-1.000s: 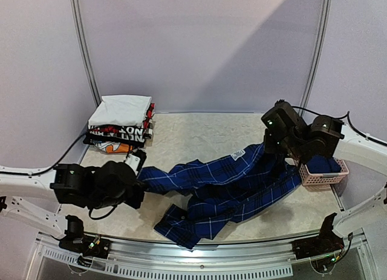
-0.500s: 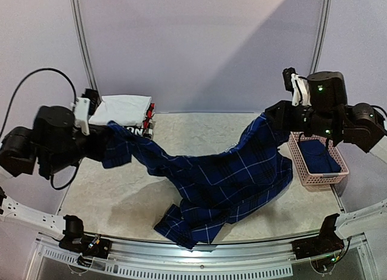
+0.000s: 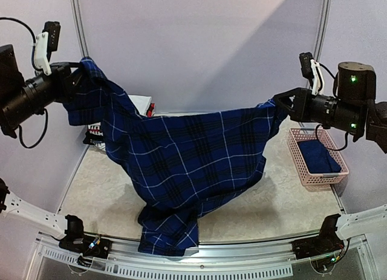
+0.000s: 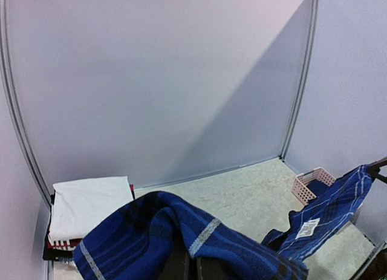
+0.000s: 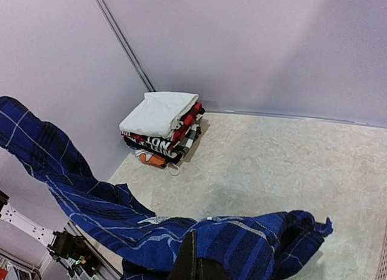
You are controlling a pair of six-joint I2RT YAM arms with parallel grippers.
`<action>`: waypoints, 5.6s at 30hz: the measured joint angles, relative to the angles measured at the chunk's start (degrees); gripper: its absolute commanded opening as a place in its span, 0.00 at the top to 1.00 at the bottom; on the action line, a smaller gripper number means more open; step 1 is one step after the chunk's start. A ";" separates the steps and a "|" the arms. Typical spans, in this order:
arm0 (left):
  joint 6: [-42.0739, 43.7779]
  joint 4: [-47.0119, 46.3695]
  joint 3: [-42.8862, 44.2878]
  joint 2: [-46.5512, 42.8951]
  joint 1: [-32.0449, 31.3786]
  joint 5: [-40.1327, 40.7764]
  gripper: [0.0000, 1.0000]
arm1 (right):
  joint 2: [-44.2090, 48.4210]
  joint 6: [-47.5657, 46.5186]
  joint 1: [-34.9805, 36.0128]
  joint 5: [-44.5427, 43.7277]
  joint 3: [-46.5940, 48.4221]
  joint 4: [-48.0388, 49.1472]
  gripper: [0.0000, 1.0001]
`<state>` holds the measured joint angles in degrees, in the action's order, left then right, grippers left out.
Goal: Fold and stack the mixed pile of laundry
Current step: Flatten out the crumpled shirt at the center of the board.
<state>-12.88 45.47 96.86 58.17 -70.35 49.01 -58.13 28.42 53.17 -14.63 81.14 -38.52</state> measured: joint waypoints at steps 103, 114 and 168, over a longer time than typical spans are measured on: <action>4.94 -16.52 -10.19 51.45 31.30 -34.95 0.41 | -41.66 2.10 -26.84 4.44 -0.81 3.06 0.24; -0.07 -18.91 -5.09 65.64 32.15 -41.55 0.42 | -26.08 4.02 -23.15 4.72 -16.57 6.73 0.25; 4.07 0.15 33.90 89.50 47.08 -49.70 0.30 | -24.96 5.77 -22.71 2.67 -19.32 11.58 0.25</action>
<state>-8.82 45.63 130.76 147.68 -23.27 -0.69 -83.09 34.20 30.46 -11.97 61.82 -26.94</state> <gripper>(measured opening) 0.618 0.750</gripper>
